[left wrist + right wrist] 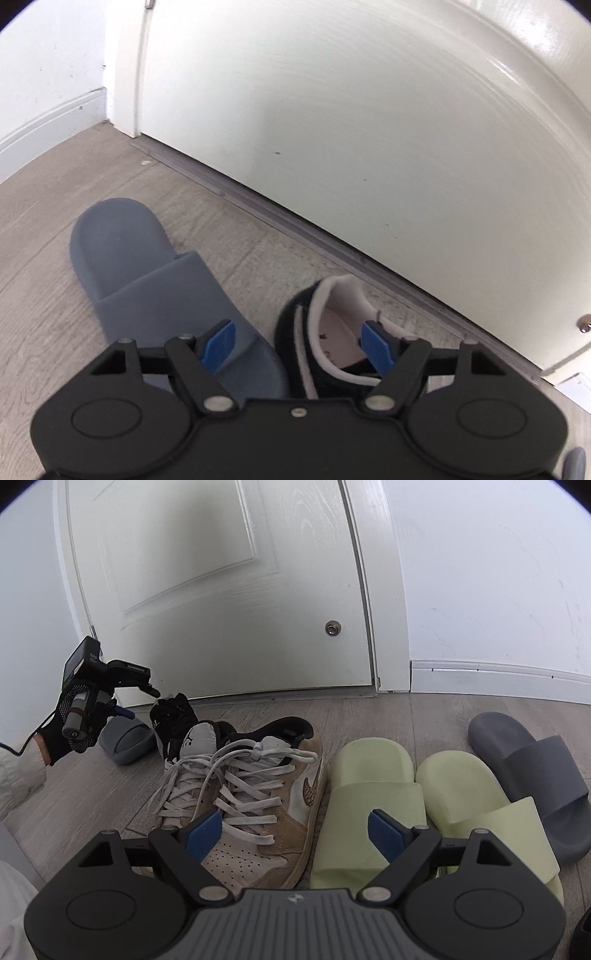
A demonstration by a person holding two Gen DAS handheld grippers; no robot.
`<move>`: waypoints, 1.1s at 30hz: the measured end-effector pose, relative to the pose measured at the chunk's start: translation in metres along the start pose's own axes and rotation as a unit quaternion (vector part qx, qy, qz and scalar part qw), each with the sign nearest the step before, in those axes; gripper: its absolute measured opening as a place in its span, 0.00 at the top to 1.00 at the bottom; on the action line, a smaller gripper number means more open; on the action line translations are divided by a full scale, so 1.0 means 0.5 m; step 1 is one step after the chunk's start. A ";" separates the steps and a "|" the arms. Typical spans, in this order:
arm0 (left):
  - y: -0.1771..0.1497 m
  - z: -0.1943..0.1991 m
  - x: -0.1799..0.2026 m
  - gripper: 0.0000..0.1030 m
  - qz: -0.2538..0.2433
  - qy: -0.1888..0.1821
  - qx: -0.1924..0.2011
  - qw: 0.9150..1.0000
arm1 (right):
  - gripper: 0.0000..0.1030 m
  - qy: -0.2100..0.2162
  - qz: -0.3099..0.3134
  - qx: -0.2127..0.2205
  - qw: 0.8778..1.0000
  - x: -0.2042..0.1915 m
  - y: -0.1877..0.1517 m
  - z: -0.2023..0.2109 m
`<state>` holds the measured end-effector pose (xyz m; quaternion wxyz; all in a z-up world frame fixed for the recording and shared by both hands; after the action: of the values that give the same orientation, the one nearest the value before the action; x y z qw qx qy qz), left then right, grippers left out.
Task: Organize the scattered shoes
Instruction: 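Grasp the second black Puma sneaker with the left tool, then lift the black Puma sneaker with the left tool and carry it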
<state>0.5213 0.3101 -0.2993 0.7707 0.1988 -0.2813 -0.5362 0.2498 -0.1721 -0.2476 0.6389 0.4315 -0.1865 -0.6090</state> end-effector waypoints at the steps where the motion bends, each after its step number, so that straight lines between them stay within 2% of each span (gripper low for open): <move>1: 0.001 0.002 0.011 0.23 -0.022 0.007 0.004 1.000 | 0.15 0.001 -0.004 0.000 1.000 0.000 -0.001 -0.002; 4: 0.003 -0.021 0.051 0.29 -0.080 0.000 0.000 0.997 | 0.15 -0.003 0.000 -0.004 1.000 -0.008 -0.002 -0.011; 6: 0.002 -0.038 0.065 0.30 -0.094 0.017 0.000 0.995 | 0.15 -0.005 0.000 -0.003 1.000 -0.013 0.001 -0.016; 9: 0.003 -0.062 0.075 0.30 -0.109 0.021 -0.004 0.994 | 0.15 -0.004 -0.002 0.001 1.000 -0.017 0.009 -0.022; 12: 0.013 -0.114 0.074 0.27 -0.109 0.000 -0.049 0.993 | 0.15 -0.007 0.000 0.001 1.000 -0.017 0.013 -0.030; 14: 0.023 -0.134 0.071 0.24 -0.099 -0.013 -0.067 0.993 | 0.15 -0.025 -0.003 -0.004 1.000 -0.013 0.014 -0.045; 15: 0.029 -0.137 0.075 0.28 -0.094 -0.006 -0.073 0.993 | 0.15 -0.038 -0.006 -0.008 0.999 -0.010 0.015 -0.051; 16: 0.029 -0.134 0.081 0.33 -0.090 -0.001 -0.069 0.994 | 0.15 -0.048 -0.008 -0.011 0.999 -0.008 0.016 -0.055; 17: 0.029 -0.131 0.087 0.59 -0.088 0.008 -0.064 0.994 | 0.15 -0.055 -0.010 -0.015 0.998 -0.005 0.017 -0.058; 18: 0.023 -0.133 0.091 0.72 -0.097 0.046 -0.057 0.993 | 0.15 -0.058 -0.014 -0.021 0.998 -0.002 0.018 -0.060; 20: 0.013 -0.128 0.097 0.82 -0.110 0.061 -0.037 0.991 | 0.15 -0.057 -0.019 -0.035 0.998 0.004 0.018 -0.063; 26: 0.007 -0.092 0.109 0.85 -0.130 0.072 -0.009 0.989 | 0.15 -0.055 0.003 -0.051 0.997 -0.002 0.015 -0.057; 30: 0.024 -0.017 0.120 0.85 -0.122 0.057 0.023 0.991 | 0.15 -0.048 0.003 -0.048 0.998 -0.009 0.020 -0.051; 33: 0.039 0.049 0.139 0.85 -0.139 0.052 0.055 0.987 | 0.15 -0.046 0.009 -0.042 0.998 -0.017 0.024 -0.041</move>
<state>0.5379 0.2514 -0.2536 0.6901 0.3056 -0.2398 -0.6106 0.2715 -0.1591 -0.2472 0.6526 0.3745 -0.1940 -0.6294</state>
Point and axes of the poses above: each gripper's, at about its wrist camera, not at the fingertips, and z roughly against the way its jaws point, x to its right, y to its top, the point moved 3 cm from there along -z, roughly the way its jaws point, and after that the axes turned 8 degrees about -z, right-handed, at the moved point
